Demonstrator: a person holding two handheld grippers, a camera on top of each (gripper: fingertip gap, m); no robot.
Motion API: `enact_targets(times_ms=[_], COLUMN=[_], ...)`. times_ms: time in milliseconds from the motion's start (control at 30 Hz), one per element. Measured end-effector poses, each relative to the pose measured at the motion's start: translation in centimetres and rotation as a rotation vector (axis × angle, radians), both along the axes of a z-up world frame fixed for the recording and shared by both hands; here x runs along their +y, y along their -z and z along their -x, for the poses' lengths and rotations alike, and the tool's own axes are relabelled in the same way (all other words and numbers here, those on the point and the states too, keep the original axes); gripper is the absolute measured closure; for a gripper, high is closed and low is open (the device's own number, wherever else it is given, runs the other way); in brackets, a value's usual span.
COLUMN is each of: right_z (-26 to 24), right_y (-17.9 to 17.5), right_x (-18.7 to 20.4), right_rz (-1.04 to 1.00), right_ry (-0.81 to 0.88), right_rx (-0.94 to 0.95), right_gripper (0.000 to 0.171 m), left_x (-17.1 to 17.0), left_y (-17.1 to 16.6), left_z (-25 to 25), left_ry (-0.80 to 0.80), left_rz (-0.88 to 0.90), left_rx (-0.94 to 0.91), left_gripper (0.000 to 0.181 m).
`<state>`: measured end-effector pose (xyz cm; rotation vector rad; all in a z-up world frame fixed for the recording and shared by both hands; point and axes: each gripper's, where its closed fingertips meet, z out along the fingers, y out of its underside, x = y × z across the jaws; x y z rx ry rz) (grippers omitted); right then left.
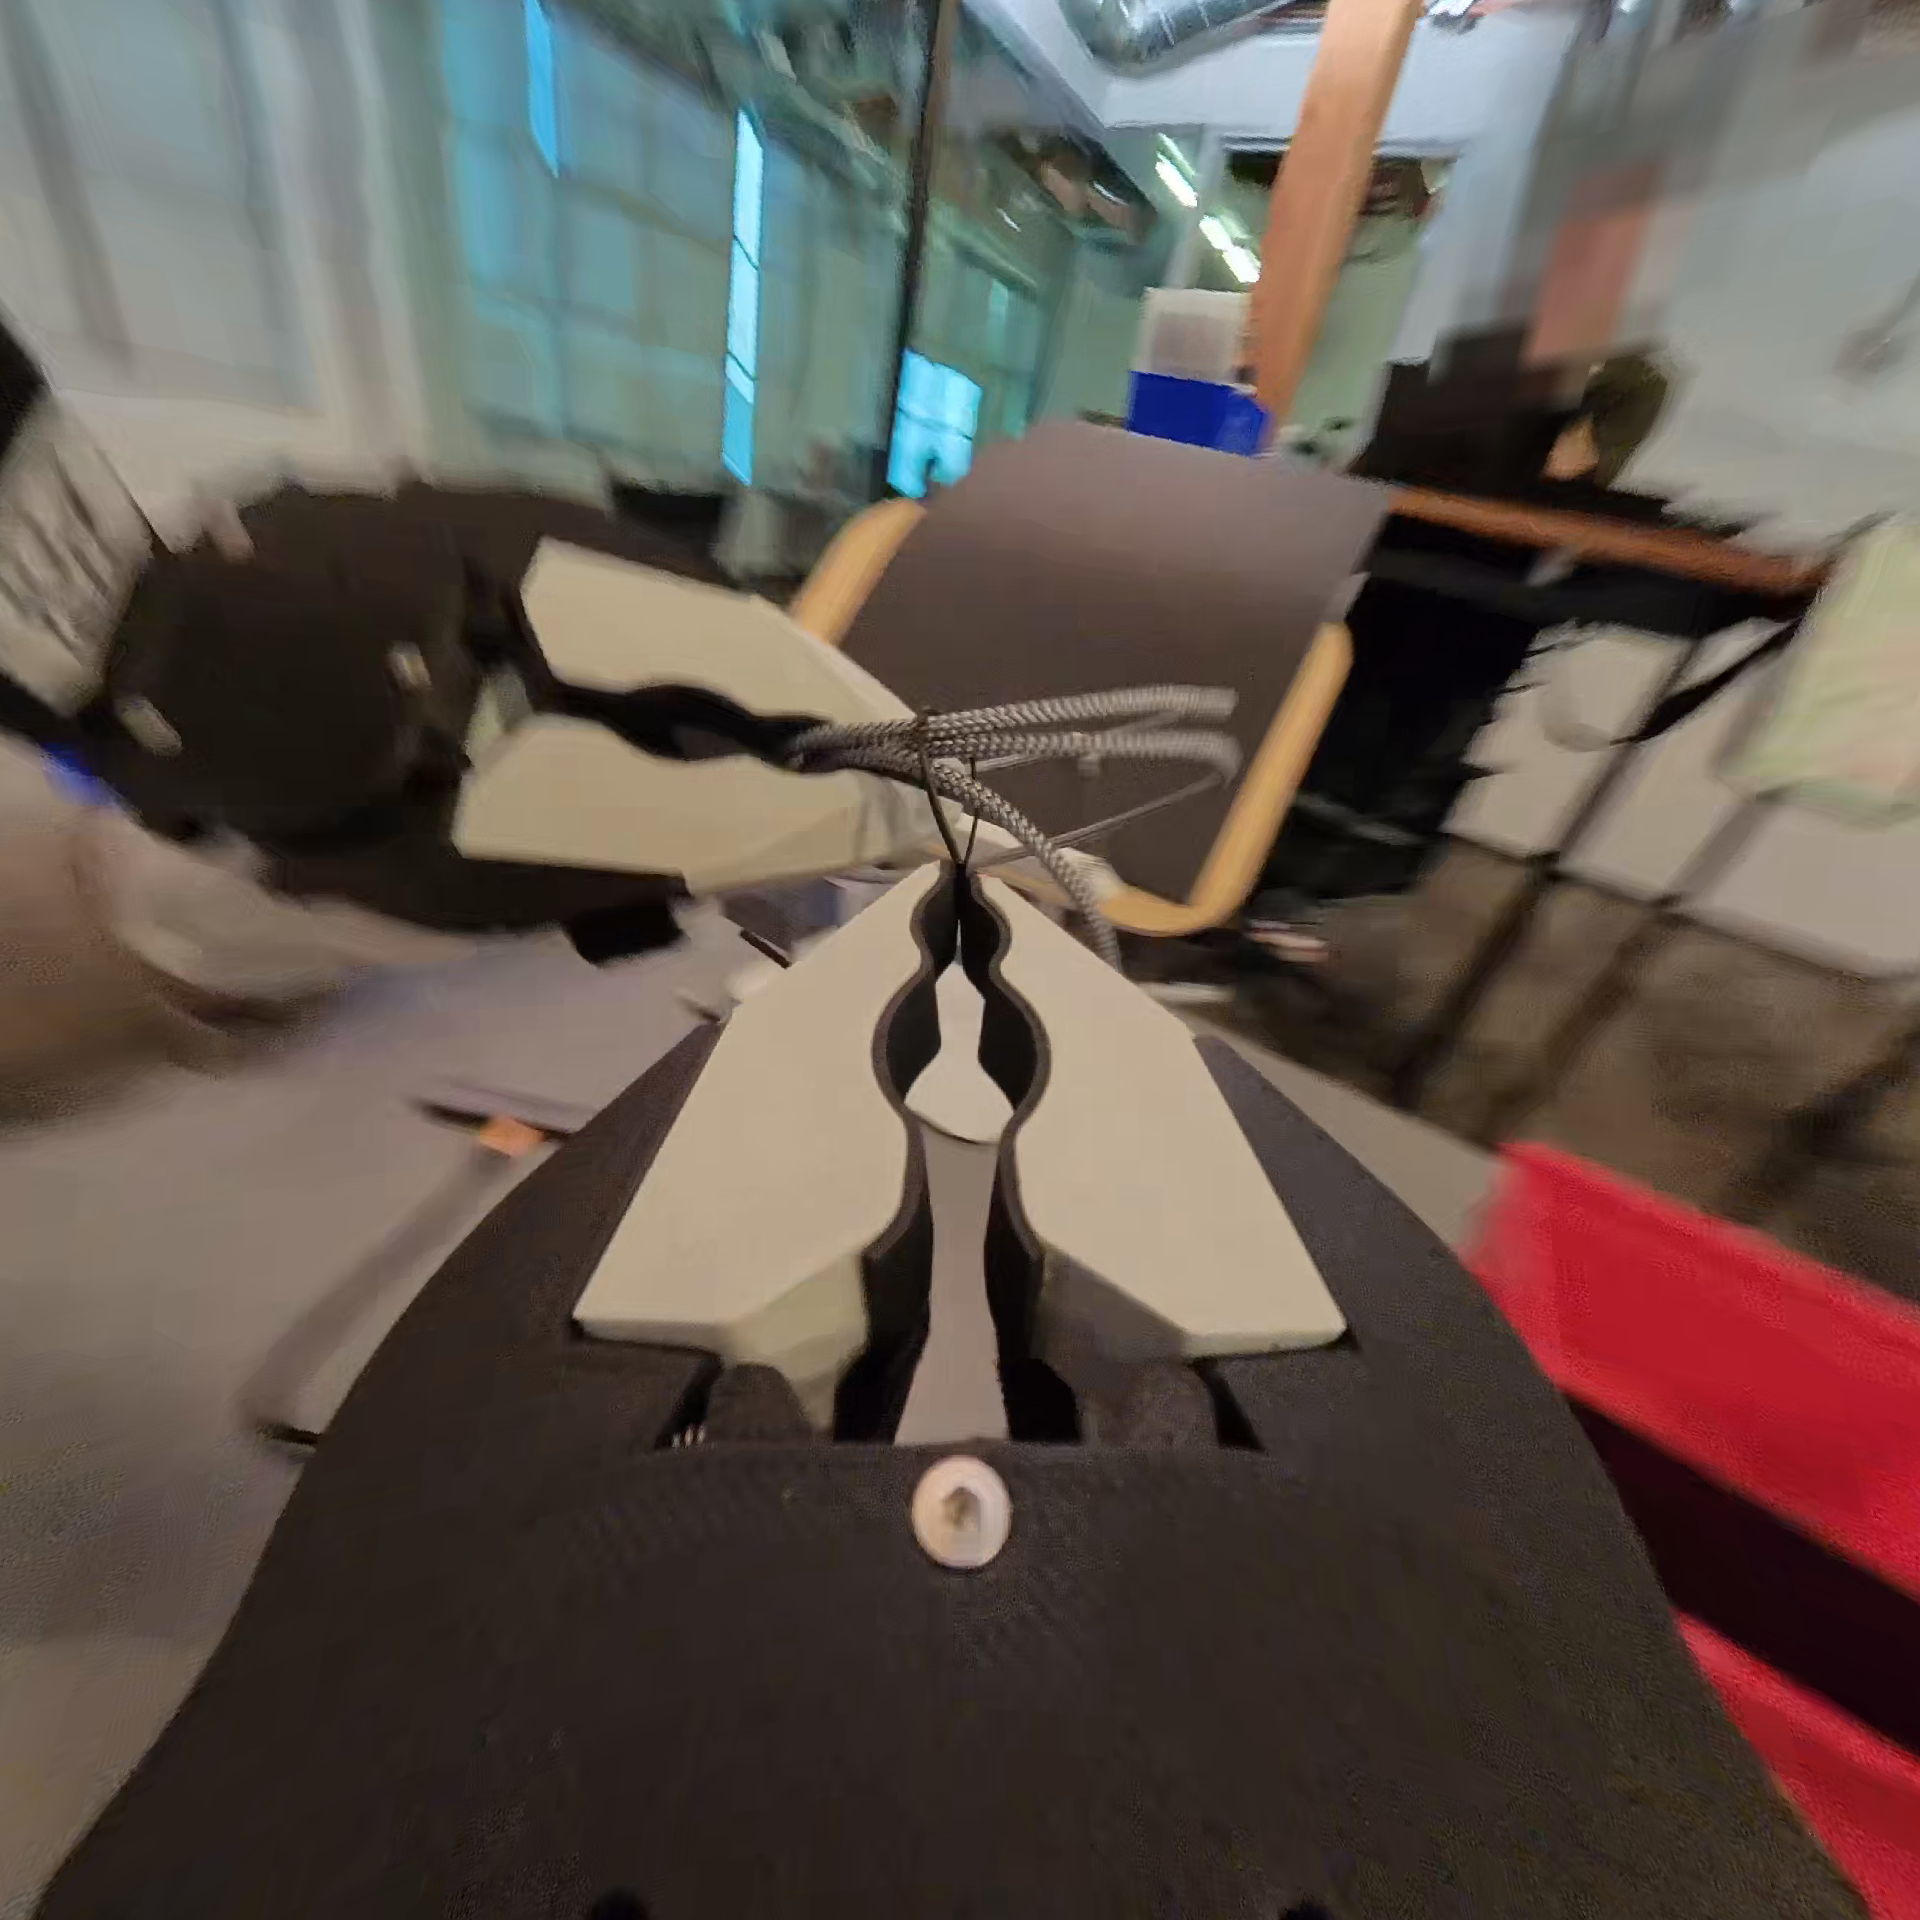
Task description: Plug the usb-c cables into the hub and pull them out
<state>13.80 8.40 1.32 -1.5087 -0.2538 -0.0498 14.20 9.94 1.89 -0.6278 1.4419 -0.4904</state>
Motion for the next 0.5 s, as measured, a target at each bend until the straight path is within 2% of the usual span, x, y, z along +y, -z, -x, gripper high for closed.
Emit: enact_targets(times_ms=[167, 233, 367, 500], right_z=[-1.7, -2.1, -2.3, -3.0], right_y=[0.3, 0.3, 1.6, 2.0], right_x=[0.7, 1.0, 2.4, 3.9], right_rz=[0.041, 0.047, 0.070, 0.111], right_ry=[0.318, 0.398, 0.400, 0.339], right_rx=[-0.640, -0.880, -1.209, -1.404], right_gripper=[0.171, 0.171, 0.171, 0.171], left_x=[0.7, 0.9, 1.5, 2.8], left_y=[1.0, 1.7, 2.7, 3.8], left_z=[-1.0, -1.3, -1.9, -2.4], left_ry=[-0.034, -0.032, 0.003, 0.005], left_rz=[0.195, 0.302, 0.509, 0.592], left_rx=[0.155, 0.246, 0.416, 0.570], left_gripper=[0.179, 0.179, 0.179, 0.179])
